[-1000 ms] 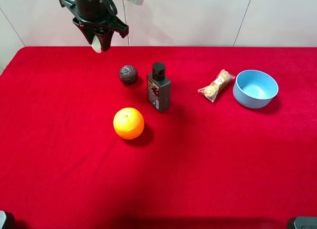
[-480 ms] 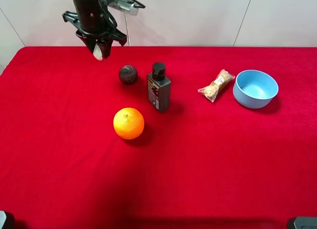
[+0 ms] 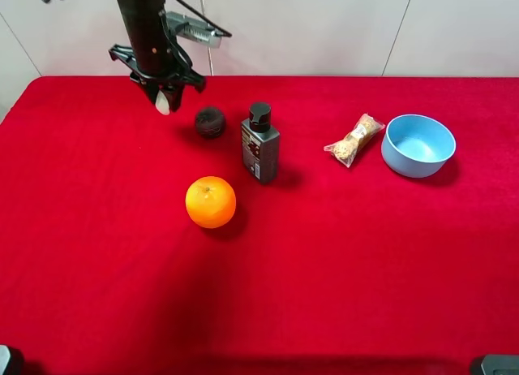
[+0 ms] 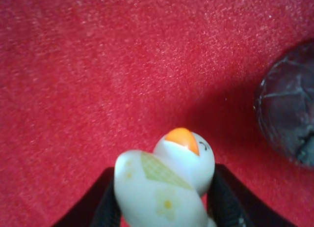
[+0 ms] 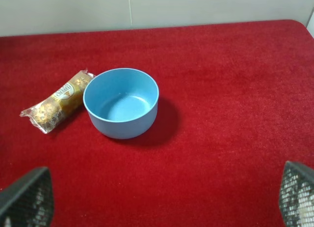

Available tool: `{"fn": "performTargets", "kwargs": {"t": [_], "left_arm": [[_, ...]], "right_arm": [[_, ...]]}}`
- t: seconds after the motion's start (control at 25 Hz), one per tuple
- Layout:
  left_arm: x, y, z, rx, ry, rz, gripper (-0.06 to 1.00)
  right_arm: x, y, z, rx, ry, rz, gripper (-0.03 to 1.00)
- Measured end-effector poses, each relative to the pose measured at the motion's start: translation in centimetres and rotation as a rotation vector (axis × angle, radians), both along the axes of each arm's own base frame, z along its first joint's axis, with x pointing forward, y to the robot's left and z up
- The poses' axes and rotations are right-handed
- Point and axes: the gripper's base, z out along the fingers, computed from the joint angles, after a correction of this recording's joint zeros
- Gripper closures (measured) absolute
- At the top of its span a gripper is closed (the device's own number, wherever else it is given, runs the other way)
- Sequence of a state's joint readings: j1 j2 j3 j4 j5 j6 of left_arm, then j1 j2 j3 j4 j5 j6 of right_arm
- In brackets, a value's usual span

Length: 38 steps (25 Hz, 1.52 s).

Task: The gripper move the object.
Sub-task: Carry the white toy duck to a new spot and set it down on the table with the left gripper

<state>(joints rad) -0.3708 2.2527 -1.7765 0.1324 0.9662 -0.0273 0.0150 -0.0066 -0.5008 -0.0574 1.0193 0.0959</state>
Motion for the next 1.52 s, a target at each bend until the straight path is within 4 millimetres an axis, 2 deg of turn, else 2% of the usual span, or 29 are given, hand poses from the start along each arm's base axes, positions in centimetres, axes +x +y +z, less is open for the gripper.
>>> {"fn": "performTargets", "kwargs": {"t": [0.16,0.48,1.0,1.2,1.52], "left_arm": [[0.2,-0.1,-1.8,0.002,0.022,0.001,0.55],[0.6,-0.2,-4.1,-0.004,0.024,0.007,0.55],[0.7,-0.3,-4.3,-0.010,0.021,0.018,0.55],[0.5,-0.2,-4.3,0.000,0.043,0.024,0.41],[0.3,-0.1,-4.3,0.013,0.067,0.029,0.36]], "right_arm": [[0.0,0.0,0.0,0.000,0.000,0.000,0.27],[0.0,0.0,0.0,0.000,0.000,0.000,0.27],[0.0,0.0,0.0,0.000,0.000,0.000,0.27],[0.0,0.0,0.0,0.000,0.000,0.000,0.27],[0.0,0.0,0.0,0.000,0.000,0.000,0.27]]}}
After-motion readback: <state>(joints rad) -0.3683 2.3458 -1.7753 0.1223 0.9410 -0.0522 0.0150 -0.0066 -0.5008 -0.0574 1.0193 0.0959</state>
